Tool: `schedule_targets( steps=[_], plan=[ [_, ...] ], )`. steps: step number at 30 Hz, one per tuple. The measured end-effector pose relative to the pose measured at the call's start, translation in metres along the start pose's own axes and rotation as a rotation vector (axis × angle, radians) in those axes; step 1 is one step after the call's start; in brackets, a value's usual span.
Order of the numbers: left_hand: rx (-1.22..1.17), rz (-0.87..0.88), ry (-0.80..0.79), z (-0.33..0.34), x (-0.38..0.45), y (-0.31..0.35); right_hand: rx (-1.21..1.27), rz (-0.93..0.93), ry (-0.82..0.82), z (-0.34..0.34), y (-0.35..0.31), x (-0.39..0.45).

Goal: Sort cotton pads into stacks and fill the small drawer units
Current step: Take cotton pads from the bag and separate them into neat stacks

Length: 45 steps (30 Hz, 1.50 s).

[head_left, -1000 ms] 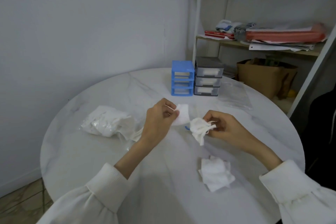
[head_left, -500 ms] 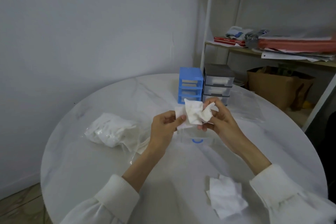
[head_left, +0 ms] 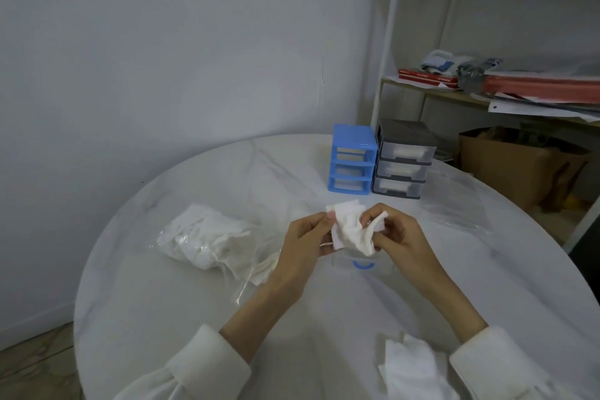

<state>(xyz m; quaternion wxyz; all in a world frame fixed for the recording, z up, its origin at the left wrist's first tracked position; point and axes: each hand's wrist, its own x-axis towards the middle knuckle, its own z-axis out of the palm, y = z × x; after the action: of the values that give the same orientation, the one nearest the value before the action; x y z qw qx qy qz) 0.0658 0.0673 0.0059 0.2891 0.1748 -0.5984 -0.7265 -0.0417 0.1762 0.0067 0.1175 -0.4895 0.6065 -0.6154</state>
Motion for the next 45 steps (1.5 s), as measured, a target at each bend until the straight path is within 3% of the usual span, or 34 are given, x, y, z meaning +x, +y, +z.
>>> schedule_targets(
  steps=[9, 20, 28, 33, 37, 42, 45],
  plan=[
    [0.061, 0.068, 0.053, 0.001, -0.003, -0.003, -0.135, -0.021, 0.011, 0.004, 0.004, -0.004],
    [0.081, 0.031, 0.138, 0.0, 0.001, -0.015, 0.064, -0.005, 0.112, -0.002, 0.0, -0.001],
    [0.061, 0.025, 0.112, 0.002, 0.0, -0.019, 0.14, 0.042, 0.248, -0.006, 0.003, -0.002],
    [0.183, 0.083, 0.092, 0.002, -0.002, -0.022, 0.029, 0.046, 0.269, -0.005, 0.003, -0.004],
    [0.213, 0.121, 0.095, 0.002, -0.009, -0.025, 0.013, 0.104, 0.233, -0.004, 0.005, -0.006],
    [0.303, 0.255, 0.054, 0.0, -0.008, -0.029, 0.058, 0.195, 0.33, -0.005, 0.006, -0.005],
    [0.335, 0.219, 0.042, 0.0, -0.008, -0.031, 0.079, 0.246, 0.383, -0.006, 0.007, -0.004]
  ],
)
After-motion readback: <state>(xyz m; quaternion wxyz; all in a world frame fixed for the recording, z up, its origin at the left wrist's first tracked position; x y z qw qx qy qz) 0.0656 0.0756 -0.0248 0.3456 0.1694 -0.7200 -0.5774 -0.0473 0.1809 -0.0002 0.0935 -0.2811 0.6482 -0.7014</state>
